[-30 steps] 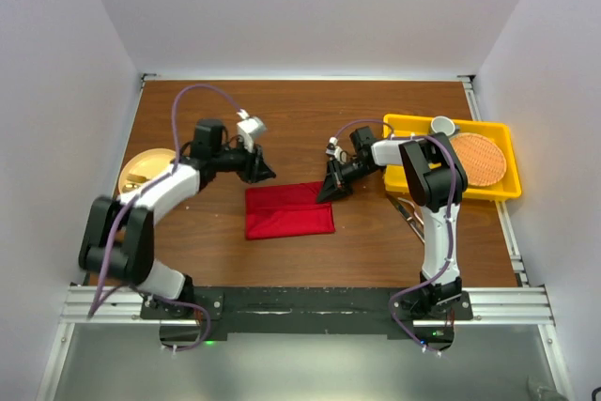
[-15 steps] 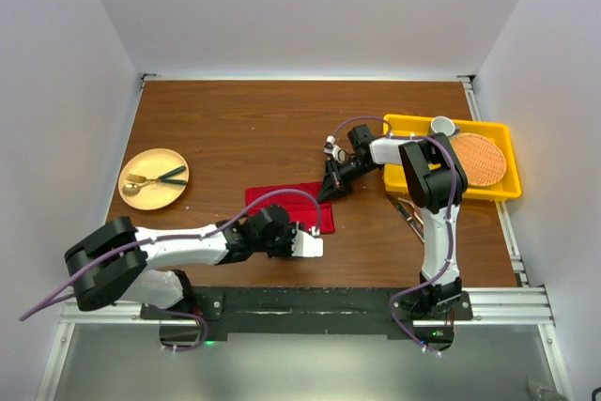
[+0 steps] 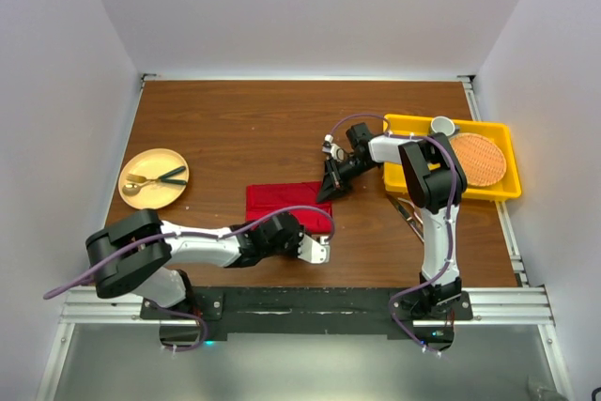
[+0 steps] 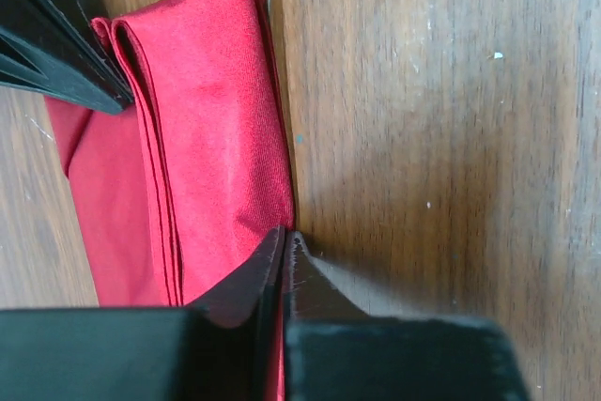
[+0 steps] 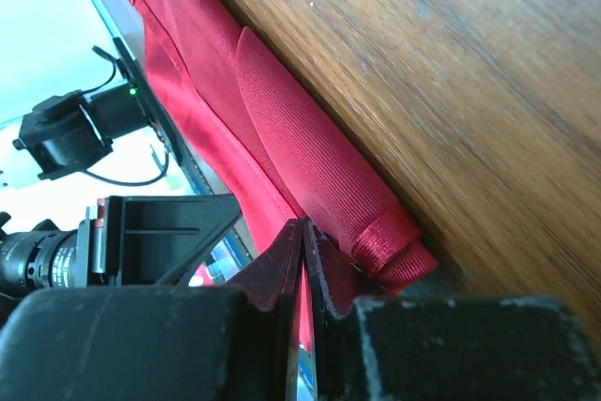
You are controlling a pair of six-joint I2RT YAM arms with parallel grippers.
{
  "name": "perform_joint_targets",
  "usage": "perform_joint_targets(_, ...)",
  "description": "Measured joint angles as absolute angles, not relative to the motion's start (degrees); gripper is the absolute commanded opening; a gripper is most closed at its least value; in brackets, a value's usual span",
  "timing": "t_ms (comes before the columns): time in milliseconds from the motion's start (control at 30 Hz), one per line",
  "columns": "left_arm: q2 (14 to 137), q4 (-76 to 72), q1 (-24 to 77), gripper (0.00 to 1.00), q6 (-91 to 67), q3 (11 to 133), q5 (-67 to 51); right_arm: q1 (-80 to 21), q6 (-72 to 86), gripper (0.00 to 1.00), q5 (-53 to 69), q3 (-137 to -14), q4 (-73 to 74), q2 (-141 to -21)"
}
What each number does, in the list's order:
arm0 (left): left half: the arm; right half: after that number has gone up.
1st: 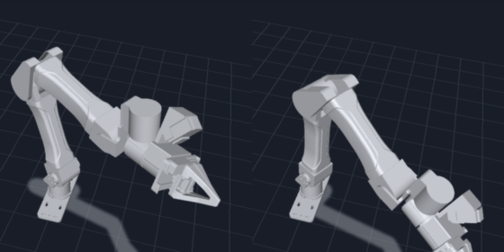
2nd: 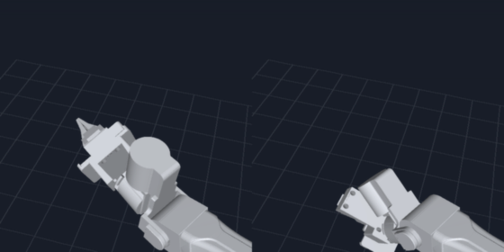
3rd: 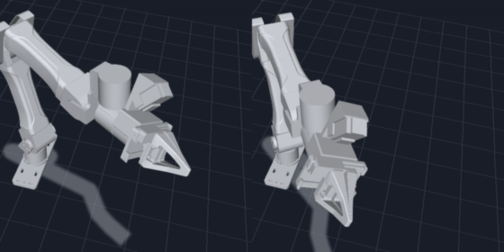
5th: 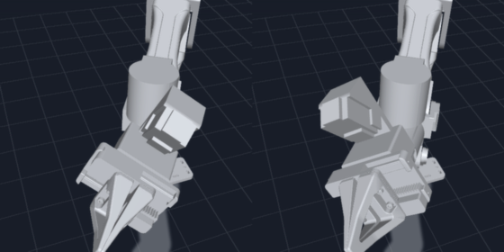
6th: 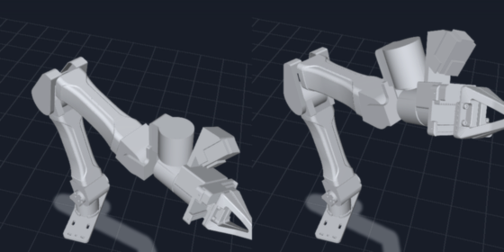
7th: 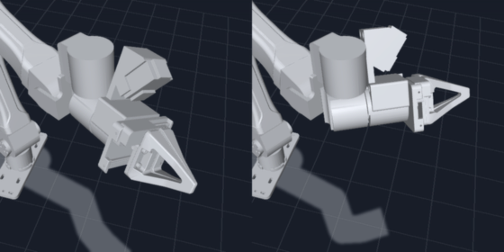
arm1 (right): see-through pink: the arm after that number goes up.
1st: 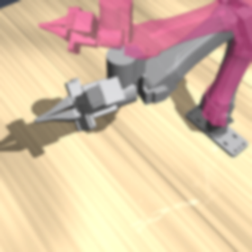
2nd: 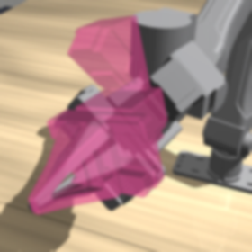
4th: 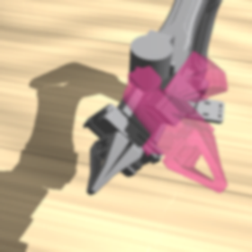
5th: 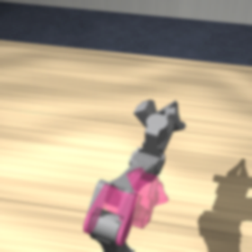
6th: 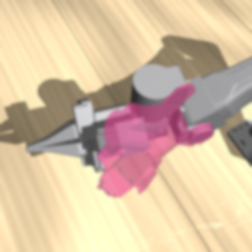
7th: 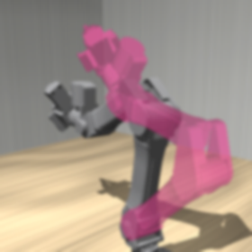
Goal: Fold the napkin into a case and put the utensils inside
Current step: Pick up the 2/3-rectangle-folded napkin from the center of the board.
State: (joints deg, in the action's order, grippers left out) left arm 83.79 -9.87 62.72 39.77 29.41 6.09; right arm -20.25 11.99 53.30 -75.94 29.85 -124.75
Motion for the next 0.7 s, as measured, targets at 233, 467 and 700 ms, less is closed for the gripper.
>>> perform_joint_targets(233, 83.46, -2.81, 60.55, 0.00, 39.35, 33.52, 2.46, -20.27, 10.07, 0.08, 52.80, -76.69, 31.09, -124.75)
perform_joint_targets(467, 83.64, 4.97, 53.06, 0.00, 37.58, 42.41, -5.21, -20.29, 8.86, 0.08, 52.18, -77.21, 32.01, -124.77)
perform_joint_targets(700, 87.15, 8.62, 47.13, 0.00, 36.64, 48.49, -11.90, -20.29, 7.88, 0.08, 51.94, -77.60, 32.62, -124.77)
